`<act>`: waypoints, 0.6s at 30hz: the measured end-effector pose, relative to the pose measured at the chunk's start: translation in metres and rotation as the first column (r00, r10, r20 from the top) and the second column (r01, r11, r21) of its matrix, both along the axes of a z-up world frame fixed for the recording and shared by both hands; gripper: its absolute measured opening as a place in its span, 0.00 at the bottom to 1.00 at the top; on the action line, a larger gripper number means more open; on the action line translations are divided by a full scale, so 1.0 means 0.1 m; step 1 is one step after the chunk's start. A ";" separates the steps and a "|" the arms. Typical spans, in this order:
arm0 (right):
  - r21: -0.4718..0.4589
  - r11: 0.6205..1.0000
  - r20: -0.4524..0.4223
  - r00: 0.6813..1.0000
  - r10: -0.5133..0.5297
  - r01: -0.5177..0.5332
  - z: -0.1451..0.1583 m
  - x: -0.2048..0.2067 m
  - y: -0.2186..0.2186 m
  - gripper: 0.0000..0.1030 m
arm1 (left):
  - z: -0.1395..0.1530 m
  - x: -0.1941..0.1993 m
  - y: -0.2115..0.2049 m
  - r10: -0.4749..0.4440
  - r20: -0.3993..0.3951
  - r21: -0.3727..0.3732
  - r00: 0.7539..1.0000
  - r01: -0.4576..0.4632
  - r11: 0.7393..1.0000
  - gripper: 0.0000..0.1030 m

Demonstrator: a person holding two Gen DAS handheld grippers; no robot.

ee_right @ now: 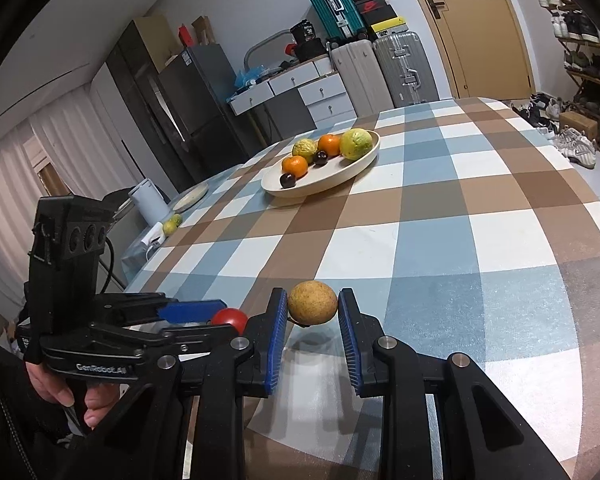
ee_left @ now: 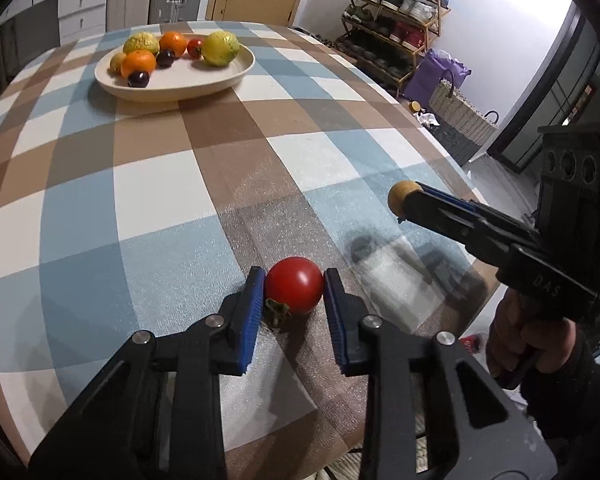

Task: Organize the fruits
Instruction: 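Grasp the small brown fruit with the right tool while the left tool grasps the red tomato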

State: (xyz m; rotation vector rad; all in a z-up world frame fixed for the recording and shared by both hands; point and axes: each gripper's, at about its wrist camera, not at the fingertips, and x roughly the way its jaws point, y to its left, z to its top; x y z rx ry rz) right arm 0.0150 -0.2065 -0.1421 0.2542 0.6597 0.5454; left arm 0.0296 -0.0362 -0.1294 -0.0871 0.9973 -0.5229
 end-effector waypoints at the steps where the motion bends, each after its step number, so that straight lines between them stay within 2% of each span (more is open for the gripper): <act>1: 0.002 1.000 0.002 1.000 0.002 -0.002 0.00 0.00 0.00 0.26 | 0.00 0.01 0.02 0.005 -0.006 -0.010 1.000 -0.005 1.000 0.26; 9: 0.015 1.000 0.014 1.000 0.006 -0.006 0.03 0.03 -0.01 0.26 | 0.15 0.11 0.15 0.032 0.019 -0.042 0.999 -0.031 0.999 0.26; 13: 0.024 1.000 0.030 0.999 0.012 -0.012 0.13 0.15 -0.02 0.26 | 0.33 0.31 0.22 0.052 0.070 -0.031 0.996 -0.050 0.998 0.26; 18: 0.036 0.999 0.077 0.997 0.033 -0.036 0.40 0.45 -0.02 0.26 | 0.55 0.69 0.34 0.087 0.114 -0.029 0.990 -0.084 0.996 0.26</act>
